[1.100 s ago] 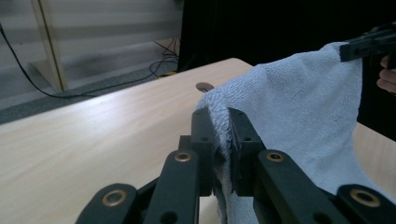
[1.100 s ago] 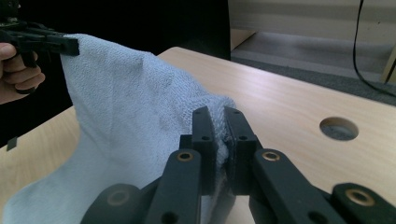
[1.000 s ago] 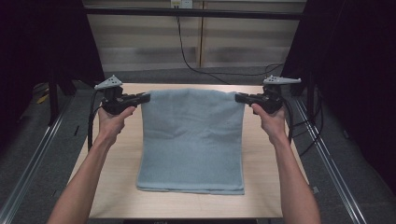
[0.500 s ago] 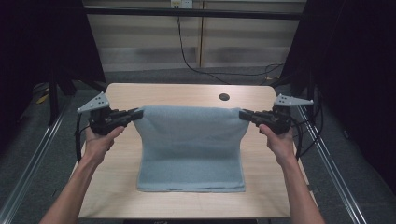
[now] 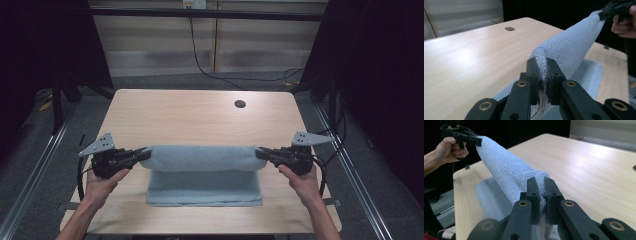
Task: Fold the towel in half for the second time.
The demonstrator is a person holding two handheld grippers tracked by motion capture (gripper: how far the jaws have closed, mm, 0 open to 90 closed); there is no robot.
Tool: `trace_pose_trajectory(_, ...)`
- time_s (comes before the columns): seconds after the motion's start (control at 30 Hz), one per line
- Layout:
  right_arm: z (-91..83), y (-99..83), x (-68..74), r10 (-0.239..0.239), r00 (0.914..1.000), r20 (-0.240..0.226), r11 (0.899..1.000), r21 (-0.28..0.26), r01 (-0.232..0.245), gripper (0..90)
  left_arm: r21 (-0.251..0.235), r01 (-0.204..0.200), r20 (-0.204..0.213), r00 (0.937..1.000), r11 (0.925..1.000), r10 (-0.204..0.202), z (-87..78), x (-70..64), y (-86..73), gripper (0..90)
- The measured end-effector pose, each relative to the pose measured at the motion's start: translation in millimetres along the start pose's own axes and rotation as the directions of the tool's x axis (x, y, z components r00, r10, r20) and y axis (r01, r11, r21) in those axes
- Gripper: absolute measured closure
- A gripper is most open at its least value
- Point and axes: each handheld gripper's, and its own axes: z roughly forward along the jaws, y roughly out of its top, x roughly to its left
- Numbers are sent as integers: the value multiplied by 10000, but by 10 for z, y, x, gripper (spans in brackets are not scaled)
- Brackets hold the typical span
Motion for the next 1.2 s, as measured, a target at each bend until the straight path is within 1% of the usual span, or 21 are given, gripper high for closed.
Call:
trace_pose_trajectory(0.1, 13, -134, 42, 111, 9999, 32, 9988, 479, -112, 849, 388, 284, 63, 9996, 9988, -287, 36, -45, -185, 828)
trace_pose_trajectory(0.23, 45, -333, 84, 292, 9996, -23, 9946, 992, -288, 847, 745, 315, 96, 9994, 9967, -323, 41, -79, -294, 826)
trace_pose_trajectory(0.27, 50, -385, 98, 314, 9995, -35, 9935, 1094, -308, 847, 1020, 228, 123, 9996, 9945, -242, 34, -111, -360, 825)
trace_pose_trajectory(0.4, 59, -551, 157, 492, 9987, -100, 9887, 1421, -473, 840, 1099, 391, 70, 9992, 9932, -401, 10, -179, -506, 813)
trace_pose_trajectory(0.43, 62, -587, 171, 528, 9985, -147, 9871, 1520, -500, 835, 1473, 491, 149, 9985, 9879, -518, 20, -217, -596, 810)
trace_pose_trajectory(0.53, 70, -709, 213, 649, 9977, -200, 9814, 1820, -602, 786, 1729, 473, 288, 9982, 9838, -530, 16, -257, -649, 767)
trace_pose_trajectory(0.57, 70, -709, 213, 649, 9977, -200, 9814, 1820, -602, 786, 1732, 436, 297, 9983, 9839, -495, 1, -276, -657, 767)
trace_pose_trajectory(0.63, 44, -761, 232, 687, 9975, -144, 9821, 1766, -651, 710, 1495, 468, 516, 9971, 9877, -550, -53, -304, -640, 724)
trace_pose_trajectory(0.7, -15, -753, 240, 837, 9963, -168, 9875, 1351, -807, 639, 1118, 704, 743, 9941, 9912, -790, -110, -305, -608, 647)
trace_pose_trajectory(0.83, -122, -667, 242, 881, 9958, 228, 9946, 528, -892, 564, 478, 1118, -43, 9937, 9926, -1117, -175, -208, -533, 510)
trace_pose_trajectory(0.87, -160, -650, 221, 902, 9941, 608, 9954, 280, -921, 530, 402, 1169, -373, 9926, 9923, -1154, -188, -162, -527, 478)
trace_pose_trajectory(0.9, -175, -655, 206, 908, 9915, 934, 9954, 228, -933, 521, 386, 1326, -848, 9880, 9904, -1290, -217, -40, -543, 458)
trace_pose_trajectory(0.93, -175, -655, 206, 908, 9915, 934, 9954, 228, -933, 521, 386, 1326, -848, 9880, 9904, -1290, -217, -40, -543, 444)
trace_pose_trajectory(0.97, -189, -665, 186, 910, 9894, 1132, 9953, 224, -941, 519, 364, 1576, -1350, 9792, 9868, -1514, -249, 36, -564, 444)
trace_pose_trajectory(1.0, -207, -684, 162, 950, 9847, 1459, 9950, 152, -982, 504, 316, 1818, -1535, 9725, 9828, -1750, -278, 98, -585, 421)
trace_pose_trajectory(1.03, -227, -710, 136, 845, 9731, 2142, 9958, 173, -903, 491, 292, 1958, -1685, 9676, 9802, -1882, -298, 138, -603, 405)
trace_pose_trajectory(1.07, -238, -722, 131, 656, 9630, 2613, 9971, 207, -735, 477, 279, 2015, -2123, 9583, 9791, -1912, -323, 174, -629, 395)
trace_pose_trajectory(1.1, -238, -722, 131, 656, 9630, 2613, 9971, 207, -735, 477, 192, 2181, -2362, 9493, 9757, -2075, -350, 209, -656, 395)
trace_pose_trajectory(1.13, -250, -738, 118, 583, 9569, 2847, 9978, 148, -652, 461, 204, 2295, -2421, 9455, 9731, -2179, -372, 229, -682, 388)
trace_pose_trajectory(1.17, -272, -756, 76, 1009, 9598, 2619, 9947, -65, -1028, 445, 243, 2137, -2626, 9439, 9766, -2000, -379, 215, -688, 399)
trace_pose_trajectory(1.2, -285, -766, 56, 1119, 9578, 2648, 9937, -229, -1097, 429, 240, 2042, -2699, 9439, 9786, -1904, -386, 197, -694, 396)
